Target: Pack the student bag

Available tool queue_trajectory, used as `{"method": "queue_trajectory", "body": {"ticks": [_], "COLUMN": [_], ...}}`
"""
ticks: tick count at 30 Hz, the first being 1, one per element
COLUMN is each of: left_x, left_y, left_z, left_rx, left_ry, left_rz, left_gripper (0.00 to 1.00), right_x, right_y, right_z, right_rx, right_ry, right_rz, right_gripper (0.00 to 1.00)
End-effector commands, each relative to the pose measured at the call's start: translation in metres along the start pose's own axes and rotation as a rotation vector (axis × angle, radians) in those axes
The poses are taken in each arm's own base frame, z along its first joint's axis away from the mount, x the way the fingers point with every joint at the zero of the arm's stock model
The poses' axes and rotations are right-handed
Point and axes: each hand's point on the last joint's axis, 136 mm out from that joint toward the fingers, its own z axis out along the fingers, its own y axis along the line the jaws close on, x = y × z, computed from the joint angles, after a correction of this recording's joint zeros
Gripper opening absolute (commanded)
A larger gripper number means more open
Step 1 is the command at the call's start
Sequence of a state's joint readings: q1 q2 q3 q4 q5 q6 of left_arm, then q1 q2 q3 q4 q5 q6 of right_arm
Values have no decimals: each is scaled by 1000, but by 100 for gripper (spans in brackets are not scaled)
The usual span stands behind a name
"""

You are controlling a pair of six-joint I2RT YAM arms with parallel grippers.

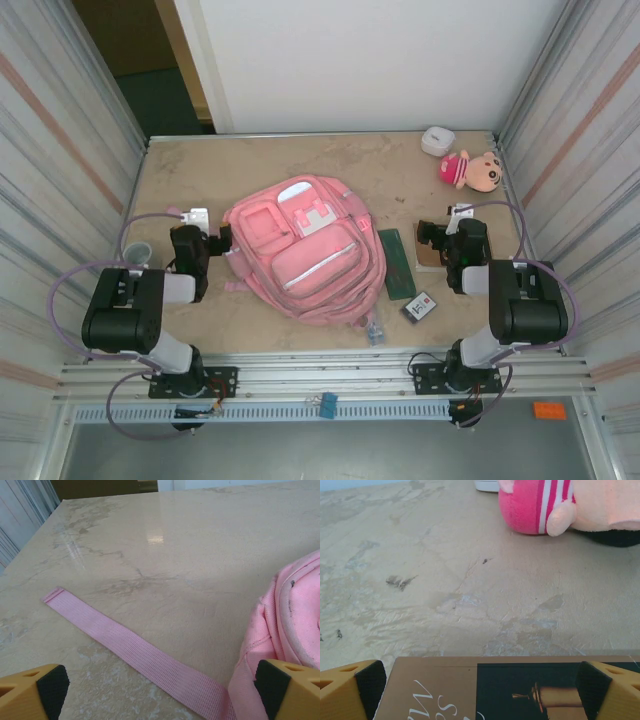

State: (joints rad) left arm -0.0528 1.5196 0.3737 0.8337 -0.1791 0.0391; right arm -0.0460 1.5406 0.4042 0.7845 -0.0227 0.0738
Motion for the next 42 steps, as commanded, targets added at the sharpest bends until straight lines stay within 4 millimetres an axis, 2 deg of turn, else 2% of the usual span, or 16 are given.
{"method": "queue_trajectory", "body": {"ticks": [1,29,37,38,40,42], "left_x": [-10,-9,-11,-12,-15,-23], "left_y": [-1,-1,7,10,2,-8], "left_z": [1,1,-1,-2,-7,-16], "left_rx": [3,6,-30,-42,-18,-10], "left_ry": [-23,-22,-29,-28,-51,-103], "left_rz": [-13,-15,-38,-47,-16,43], "left_gripper": [99,99,99,99,98,98], "right_x": [-6,-6,-13,-18,-30,-51], "right_y": [-2,-2,-13,-13,-12,-13], "right_z": [1,0,-5,-9,-20,-35], "right_rx": [10,2,28,26,20,26], "right_ry": [-17,-18,-35,-43,-39,-18], "right_rz": [13,22,71,71,75,110], "right_gripper": [99,99,99,99,99,99]}}
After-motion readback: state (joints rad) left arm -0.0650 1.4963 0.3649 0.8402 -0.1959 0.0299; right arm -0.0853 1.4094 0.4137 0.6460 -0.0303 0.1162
